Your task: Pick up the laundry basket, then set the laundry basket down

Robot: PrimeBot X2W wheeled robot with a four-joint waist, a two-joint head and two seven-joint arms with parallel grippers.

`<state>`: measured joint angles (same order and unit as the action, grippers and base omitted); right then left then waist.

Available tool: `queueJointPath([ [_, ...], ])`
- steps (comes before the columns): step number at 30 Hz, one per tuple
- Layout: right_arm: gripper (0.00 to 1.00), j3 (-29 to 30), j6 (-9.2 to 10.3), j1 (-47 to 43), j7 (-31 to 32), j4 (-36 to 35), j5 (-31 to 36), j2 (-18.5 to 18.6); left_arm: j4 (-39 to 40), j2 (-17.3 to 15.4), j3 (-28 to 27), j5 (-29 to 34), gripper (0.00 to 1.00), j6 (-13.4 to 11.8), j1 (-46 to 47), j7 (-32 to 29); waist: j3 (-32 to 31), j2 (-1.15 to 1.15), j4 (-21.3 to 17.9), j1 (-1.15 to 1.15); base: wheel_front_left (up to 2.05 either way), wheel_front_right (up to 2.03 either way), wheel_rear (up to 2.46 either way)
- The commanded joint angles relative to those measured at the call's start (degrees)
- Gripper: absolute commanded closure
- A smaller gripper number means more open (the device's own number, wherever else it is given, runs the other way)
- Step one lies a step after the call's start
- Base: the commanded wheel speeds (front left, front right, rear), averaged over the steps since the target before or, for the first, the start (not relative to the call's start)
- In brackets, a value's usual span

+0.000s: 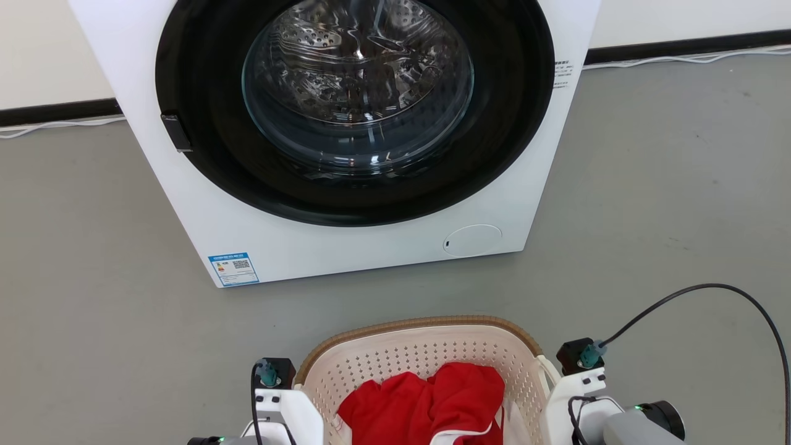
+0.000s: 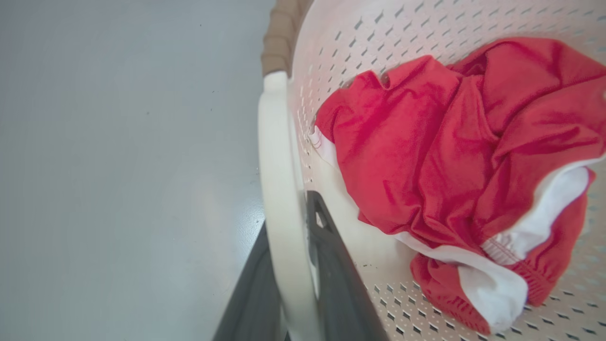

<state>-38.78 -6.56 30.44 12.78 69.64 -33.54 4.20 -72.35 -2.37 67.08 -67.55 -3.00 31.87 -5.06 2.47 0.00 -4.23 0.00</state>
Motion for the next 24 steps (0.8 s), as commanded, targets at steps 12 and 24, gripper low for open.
queueJointPath([
  [12, 1.0, -3.01, -0.92, 1.42, -0.3, -0.42, -1.91, -1.32, 0.58, -0.51, -0.17, -0.29, 1.0, 0.41, 1.81, 0.73, 0.16, 0.0, -0.09, 0.0, 0.0, 0.0, 0.0],
  [24, 1.0, -4.47, -0.92, 1.89, -0.62, -0.18, -3.82, -1.32, 0.14, -0.51, 0.21, -0.58, 1.0, 0.57, 2.14, 0.53, 0.17, 0.0, -0.25, 0.0, 0.0, 0.0, 0.0],
])
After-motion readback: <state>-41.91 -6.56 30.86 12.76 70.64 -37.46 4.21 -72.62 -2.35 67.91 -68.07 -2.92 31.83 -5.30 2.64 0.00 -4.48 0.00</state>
